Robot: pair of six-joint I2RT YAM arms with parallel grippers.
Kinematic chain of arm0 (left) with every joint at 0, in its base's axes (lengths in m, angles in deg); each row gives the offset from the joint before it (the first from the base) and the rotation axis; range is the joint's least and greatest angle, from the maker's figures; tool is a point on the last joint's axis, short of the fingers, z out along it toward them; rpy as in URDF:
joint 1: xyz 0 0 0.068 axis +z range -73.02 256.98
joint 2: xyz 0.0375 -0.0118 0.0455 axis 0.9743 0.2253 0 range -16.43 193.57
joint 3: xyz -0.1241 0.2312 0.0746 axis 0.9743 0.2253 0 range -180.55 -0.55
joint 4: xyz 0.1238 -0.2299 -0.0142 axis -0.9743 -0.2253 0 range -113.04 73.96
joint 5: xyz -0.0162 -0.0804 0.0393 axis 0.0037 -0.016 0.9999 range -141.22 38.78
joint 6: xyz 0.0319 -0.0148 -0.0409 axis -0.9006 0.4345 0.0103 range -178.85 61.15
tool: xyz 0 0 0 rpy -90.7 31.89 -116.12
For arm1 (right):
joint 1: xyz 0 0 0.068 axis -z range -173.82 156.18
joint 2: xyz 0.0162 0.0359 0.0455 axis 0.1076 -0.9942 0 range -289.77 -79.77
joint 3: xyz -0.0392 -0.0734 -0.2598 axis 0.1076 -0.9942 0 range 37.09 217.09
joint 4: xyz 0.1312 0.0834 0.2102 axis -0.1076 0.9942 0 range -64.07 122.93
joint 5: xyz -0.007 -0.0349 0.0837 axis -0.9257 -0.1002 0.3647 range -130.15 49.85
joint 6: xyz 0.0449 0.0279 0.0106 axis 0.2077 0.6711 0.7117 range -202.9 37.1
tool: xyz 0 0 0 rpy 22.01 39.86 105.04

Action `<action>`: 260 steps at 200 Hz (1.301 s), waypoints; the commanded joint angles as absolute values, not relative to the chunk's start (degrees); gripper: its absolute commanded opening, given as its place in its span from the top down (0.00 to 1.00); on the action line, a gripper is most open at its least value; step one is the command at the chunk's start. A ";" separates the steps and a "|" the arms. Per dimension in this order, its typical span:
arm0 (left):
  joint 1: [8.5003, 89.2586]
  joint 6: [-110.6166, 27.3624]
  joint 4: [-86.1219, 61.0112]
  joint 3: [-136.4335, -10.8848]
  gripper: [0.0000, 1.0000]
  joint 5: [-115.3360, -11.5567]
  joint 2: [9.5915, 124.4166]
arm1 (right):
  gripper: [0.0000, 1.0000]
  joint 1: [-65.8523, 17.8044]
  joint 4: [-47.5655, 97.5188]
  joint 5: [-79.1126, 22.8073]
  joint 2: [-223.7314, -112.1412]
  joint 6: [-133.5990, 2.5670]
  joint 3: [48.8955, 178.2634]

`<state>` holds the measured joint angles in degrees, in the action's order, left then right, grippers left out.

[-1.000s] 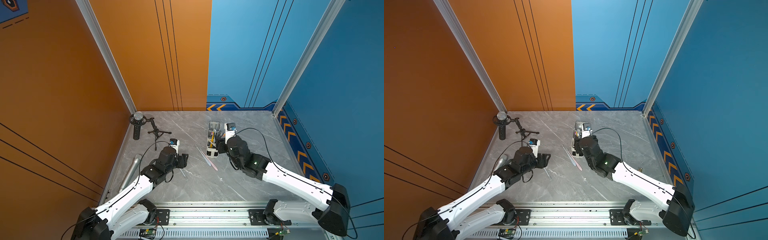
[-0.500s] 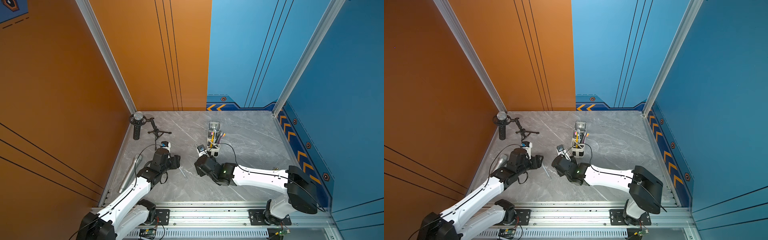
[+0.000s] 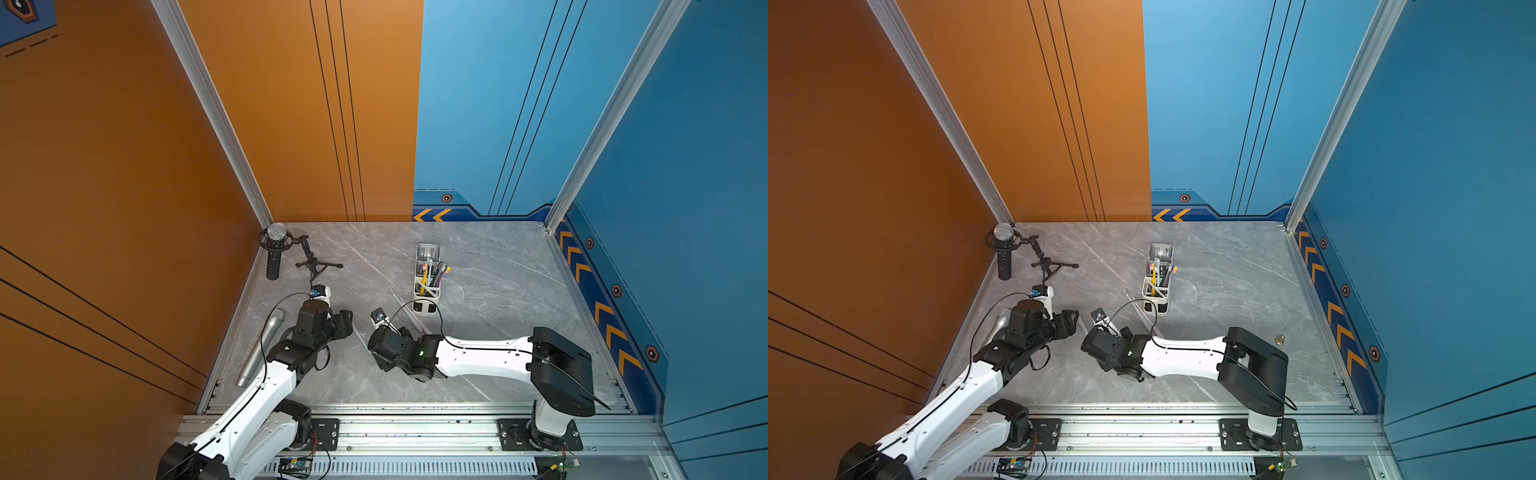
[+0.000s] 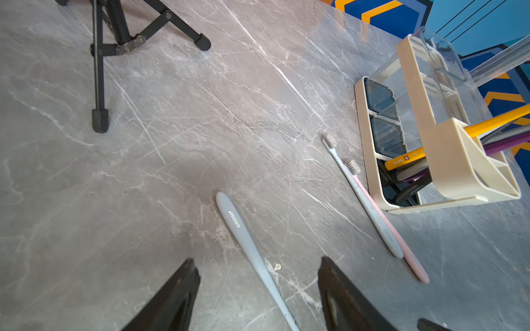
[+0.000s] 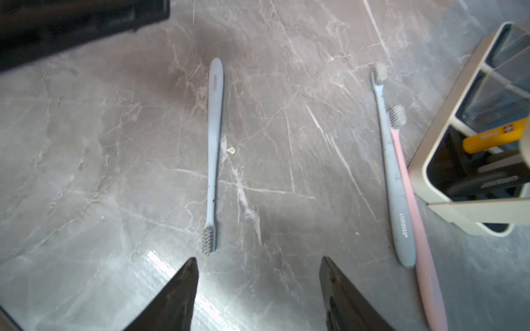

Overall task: Place the toothbrush into the toothbrush holder
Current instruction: Pick up the toothbrush from the center of the board.

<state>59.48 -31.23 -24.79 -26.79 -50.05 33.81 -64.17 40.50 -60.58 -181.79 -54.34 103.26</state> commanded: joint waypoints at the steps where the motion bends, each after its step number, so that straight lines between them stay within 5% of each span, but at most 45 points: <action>1: 60.18 -29.92 -24.83 -27.22 0.31 -51.58 33.05 | 0.32 -64.14 44.51 -57.37 -182.94 -54.25 104.15; 103: 60.54 -29.84 -22.32 -26.31 0.29 -52.76 34.64 | 0.31 -63.02 44.60 -49.50 -191.10 -58.25 109.66; 184: 62.30 -30.08 -22.10 -25.85 0.29 -53.24 34.72 | 0.57 -60.92 44.48 -50.01 -194.14 -58.71 110.82; 260: 63.14 -29.84 -21.71 -25.42 0.29 -54.12 34.91 | 0.56 -60.95 43.73 -49.32 -195.58 -61.16 111.90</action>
<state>62.48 -30.25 -22.65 -26.49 -52.82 35.15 -60.93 43.10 -50.19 -193.70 -59.24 110.01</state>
